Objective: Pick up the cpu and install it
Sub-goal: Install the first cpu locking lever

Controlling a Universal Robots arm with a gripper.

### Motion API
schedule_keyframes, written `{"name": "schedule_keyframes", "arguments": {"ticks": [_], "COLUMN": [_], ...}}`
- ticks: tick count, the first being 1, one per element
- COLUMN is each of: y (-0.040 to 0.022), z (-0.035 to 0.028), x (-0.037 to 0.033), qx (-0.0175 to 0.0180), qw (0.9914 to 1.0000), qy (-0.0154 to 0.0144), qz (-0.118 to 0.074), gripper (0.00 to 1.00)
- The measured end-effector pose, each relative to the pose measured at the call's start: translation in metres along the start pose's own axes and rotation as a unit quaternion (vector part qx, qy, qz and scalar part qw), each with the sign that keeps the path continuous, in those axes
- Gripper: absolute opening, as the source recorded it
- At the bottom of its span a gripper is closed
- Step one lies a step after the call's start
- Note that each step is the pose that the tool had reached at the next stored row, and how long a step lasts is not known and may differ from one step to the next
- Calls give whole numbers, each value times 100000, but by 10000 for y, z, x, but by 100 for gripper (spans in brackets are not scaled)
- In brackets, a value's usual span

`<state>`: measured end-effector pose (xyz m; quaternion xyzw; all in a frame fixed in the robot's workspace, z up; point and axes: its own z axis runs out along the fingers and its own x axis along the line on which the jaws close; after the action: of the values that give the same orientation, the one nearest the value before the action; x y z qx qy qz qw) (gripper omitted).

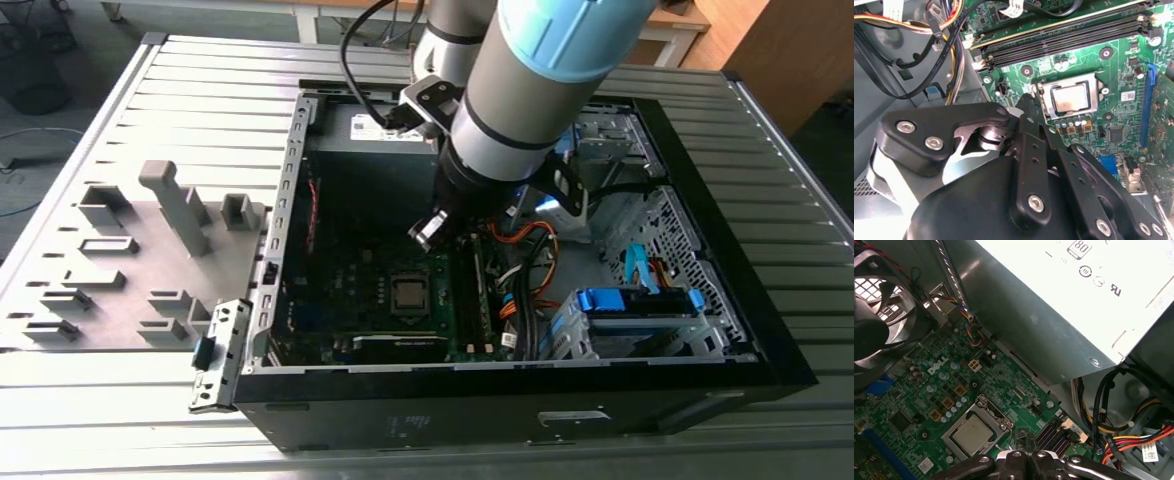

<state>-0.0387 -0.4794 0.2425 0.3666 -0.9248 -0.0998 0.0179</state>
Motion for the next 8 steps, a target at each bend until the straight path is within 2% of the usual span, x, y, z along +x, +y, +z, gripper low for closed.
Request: {"name": "schedule_keyframes", "arguments": {"ticks": [8], "y": [11], "z": [32], "x": [22], "qx": [210], "qw": [100000], "qy": [201], "qz": [30], "gripper": [11]}}
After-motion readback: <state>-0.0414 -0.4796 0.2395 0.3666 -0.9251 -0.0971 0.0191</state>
